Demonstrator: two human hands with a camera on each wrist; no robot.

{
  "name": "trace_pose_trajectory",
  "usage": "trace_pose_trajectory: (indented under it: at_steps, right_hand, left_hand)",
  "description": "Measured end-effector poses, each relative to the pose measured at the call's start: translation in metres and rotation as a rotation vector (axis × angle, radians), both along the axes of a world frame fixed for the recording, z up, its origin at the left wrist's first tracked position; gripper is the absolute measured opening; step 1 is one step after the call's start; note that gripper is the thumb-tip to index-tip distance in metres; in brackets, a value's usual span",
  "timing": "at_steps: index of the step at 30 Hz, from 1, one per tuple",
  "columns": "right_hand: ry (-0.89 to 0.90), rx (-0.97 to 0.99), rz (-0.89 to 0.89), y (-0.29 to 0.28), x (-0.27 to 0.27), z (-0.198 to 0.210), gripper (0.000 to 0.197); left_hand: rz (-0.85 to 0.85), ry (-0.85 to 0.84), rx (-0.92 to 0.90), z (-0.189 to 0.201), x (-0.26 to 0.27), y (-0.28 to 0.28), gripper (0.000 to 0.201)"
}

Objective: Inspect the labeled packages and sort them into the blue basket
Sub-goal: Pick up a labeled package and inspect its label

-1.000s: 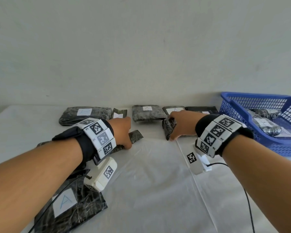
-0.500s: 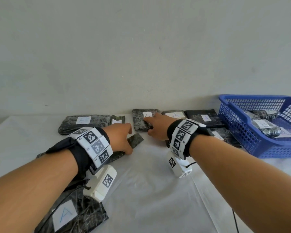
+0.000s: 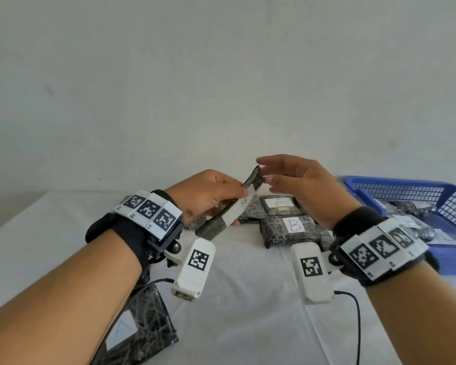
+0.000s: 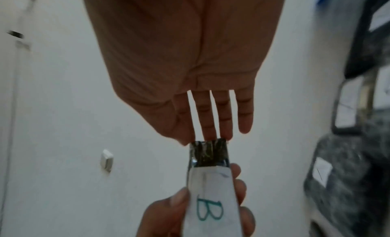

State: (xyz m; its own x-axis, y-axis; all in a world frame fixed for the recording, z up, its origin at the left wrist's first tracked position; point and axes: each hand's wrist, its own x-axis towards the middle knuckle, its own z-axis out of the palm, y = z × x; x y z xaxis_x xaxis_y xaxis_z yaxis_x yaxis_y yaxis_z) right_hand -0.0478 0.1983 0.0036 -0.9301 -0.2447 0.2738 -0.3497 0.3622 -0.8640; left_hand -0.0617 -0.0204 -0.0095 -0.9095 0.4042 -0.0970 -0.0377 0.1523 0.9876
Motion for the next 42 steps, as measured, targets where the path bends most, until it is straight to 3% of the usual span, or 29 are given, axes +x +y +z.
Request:
trace_pose_trajectory:
  at_steps: [4, 7, 9, 11, 13, 15, 19, 22, 25, 27, 32, 36, 38, 40, 42]
  right_hand:
    - [0.062, 0.015, -0.093, 0.027, 0.025, 0.009, 0.017]
    - [0.062, 0.012, -0.206, 0.051, 0.034, 0.006, 0.007]
    - [0.042, -0.081, -0.271, 0.065, 0.039, 0.003, 0.005]
    - [0.003, -0.273, -0.327, 0.07, 0.042, -0.001, 0.008]
    - [-0.046, -0.457, -0.329, 0.063, 0.046, -0.003, 0.011]
    - [-0.057, -0.507, -0.312, 0.048, 0.05, -0.002, 0.011]
    - [0.054, -0.425, -0.328, 0.029, 0.054, 0.003, 0.011]
    - [0.013, -0.332, -0.255, 0.029, 0.056, 0.007, 0.015]
    - [0.006, -0.085, -0.162, 0.032, 0.056, 0.012, 0.018]
    - [0.003, 0.035, -0.114, 0.034, 0.057, 0.014, 0.019]
    - [-0.074, 0.045, -0.072, 0.037, 0.058, 0.014, 0.024]
    - [-0.062, -0.274, -0.179, 0.038, 0.056, 0.012, 0.039]
    - [-0.026, -0.428, -0.245, 0.034, 0.056, 0.015, 0.034]
    - [0.023, -0.469, -0.283, 0.03, 0.056, 0.015, 0.024]
    - [0.072, -0.453, -0.326, 0.027, 0.059, 0.016, 0.02]
  left_hand:
    - [-0.053, -0.066, 0.166, 0.005, 0.016, 0.025, 0.03]
    - [-0.076, 0.048, 0.026, 0.005, 0.023, 0.035, 0.02]
    - [-0.078, 0.099, -0.022, 0.005, 0.026, 0.039, 0.019]
    - [-0.037, 0.135, 0.055, 0.006, 0.031, 0.047, 0.019]
    - [0.078, 0.193, 0.161, 0.005, 0.036, 0.061, 0.017]
    - [0.189, 0.233, 0.233, 0.003, 0.042, 0.076, 0.016]
    - [0.205, 0.285, 0.15, 0.0, 0.056, 0.089, 0.015]
    - [0.126, 0.258, 0.062, 0.006, 0.062, 0.08, 0.025]
    - [0.183, 0.228, 0.142, 0.013, 0.054, 0.062, 0.038]
    - [0.25, 0.222, 0.235, 0.016, 0.047, 0.053, 0.027]
    - [0.366, 0.269, 0.376, 0.021, 0.041, 0.042, 0.014]
    - [0.388, 0.285, 0.448, 0.029, 0.048, 0.033, 0.018]
    - [0.352, 0.294, 0.426, 0.031, 0.056, 0.033, 0.013]
    - [0.316, 0.299, 0.409, 0.032, 0.06, 0.034, 0.006]
    - [0.296, 0.31, 0.39, 0.031, 0.061, 0.035, 0.013]
